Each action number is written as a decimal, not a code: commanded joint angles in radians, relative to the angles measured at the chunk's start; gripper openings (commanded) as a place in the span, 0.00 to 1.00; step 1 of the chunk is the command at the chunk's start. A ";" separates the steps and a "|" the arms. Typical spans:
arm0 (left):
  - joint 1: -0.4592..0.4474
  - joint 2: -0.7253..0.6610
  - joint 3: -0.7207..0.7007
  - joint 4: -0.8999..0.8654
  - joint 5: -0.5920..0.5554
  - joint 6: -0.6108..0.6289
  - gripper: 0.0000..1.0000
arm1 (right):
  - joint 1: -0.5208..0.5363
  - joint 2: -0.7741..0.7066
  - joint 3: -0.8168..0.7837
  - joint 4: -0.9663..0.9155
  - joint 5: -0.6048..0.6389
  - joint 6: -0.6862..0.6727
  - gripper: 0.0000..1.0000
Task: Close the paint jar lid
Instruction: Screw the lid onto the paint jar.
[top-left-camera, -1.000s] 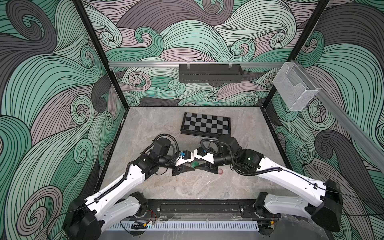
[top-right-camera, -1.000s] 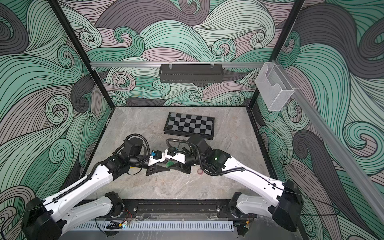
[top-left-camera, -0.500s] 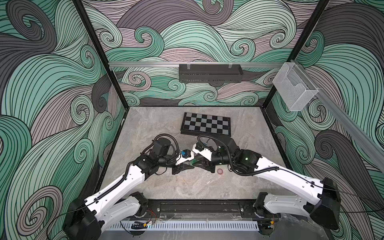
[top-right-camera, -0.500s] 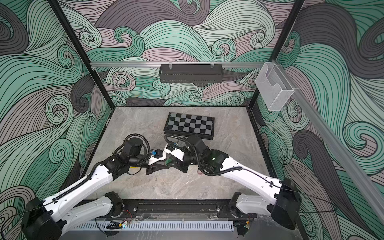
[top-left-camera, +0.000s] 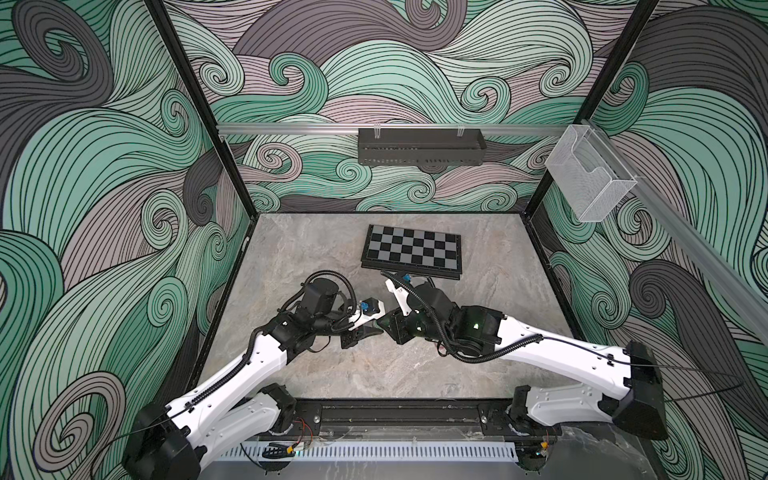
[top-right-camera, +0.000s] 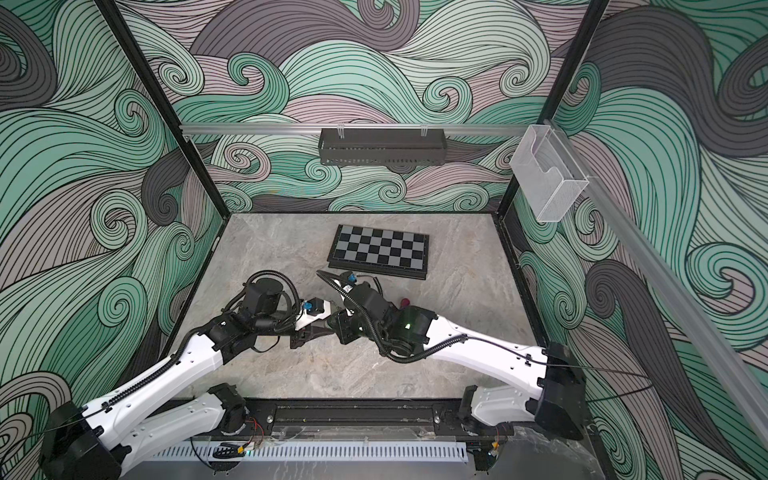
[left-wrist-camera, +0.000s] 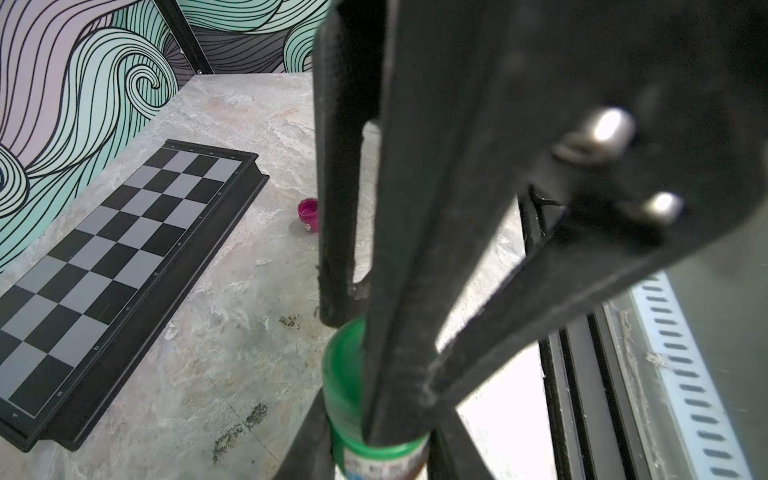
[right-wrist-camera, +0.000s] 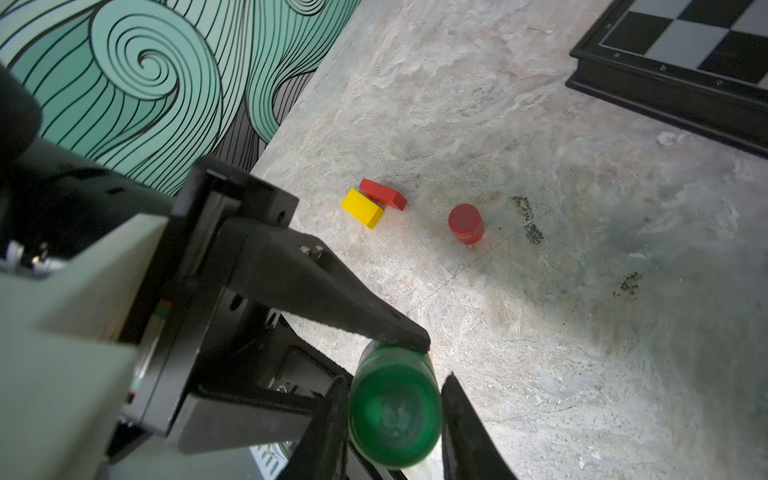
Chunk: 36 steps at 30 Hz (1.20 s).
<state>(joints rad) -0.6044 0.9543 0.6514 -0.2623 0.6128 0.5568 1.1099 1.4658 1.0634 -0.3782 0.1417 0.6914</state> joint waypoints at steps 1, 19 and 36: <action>-0.020 -0.034 0.024 0.136 0.090 0.010 0.11 | 0.040 0.070 0.048 0.039 0.014 0.219 0.16; -0.023 -0.034 0.032 0.114 0.078 0.013 0.12 | -0.035 -0.119 -0.033 0.123 -0.045 -0.088 0.55; -0.023 -0.003 0.070 0.024 0.212 0.018 0.12 | -0.303 -0.285 -0.129 0.126 -0.530 -0.794 0.93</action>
<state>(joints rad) -0.6239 0.9432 0.6697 -0.2123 0.7517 0.5579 0.8127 1.1641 0.9226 -0.2581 -0.2707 0.0906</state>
